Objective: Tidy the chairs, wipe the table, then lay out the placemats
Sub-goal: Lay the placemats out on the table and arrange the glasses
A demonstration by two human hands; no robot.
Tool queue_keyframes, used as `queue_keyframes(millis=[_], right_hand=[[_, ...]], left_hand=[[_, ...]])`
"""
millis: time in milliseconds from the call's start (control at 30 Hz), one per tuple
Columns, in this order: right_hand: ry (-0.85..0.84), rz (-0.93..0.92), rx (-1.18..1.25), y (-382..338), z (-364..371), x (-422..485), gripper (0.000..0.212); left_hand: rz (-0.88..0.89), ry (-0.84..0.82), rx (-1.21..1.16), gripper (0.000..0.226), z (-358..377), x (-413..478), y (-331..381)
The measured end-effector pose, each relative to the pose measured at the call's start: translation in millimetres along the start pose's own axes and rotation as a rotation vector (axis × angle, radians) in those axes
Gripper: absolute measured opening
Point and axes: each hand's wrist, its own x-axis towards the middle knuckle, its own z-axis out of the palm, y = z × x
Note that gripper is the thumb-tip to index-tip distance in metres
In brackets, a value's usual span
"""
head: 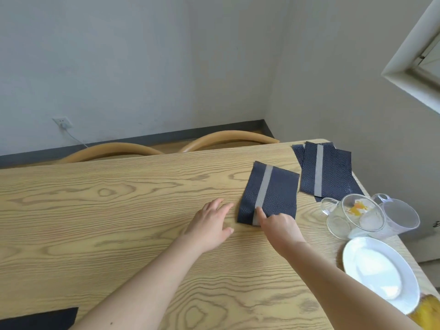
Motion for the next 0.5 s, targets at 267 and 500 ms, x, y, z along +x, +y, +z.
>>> queue_keyframes(millis=[267,500], right_hand=[[0.303,0.429,0.567,-25,-38,-67,0.028],[0.519,0.643,0.811,-31,-79,-118,0.016]], left_hand=[[0.017,0.01,-0.095,0.071,-4,-47,-2],[0.031,0.112,-0.24,0.087,-8,-84,14]])
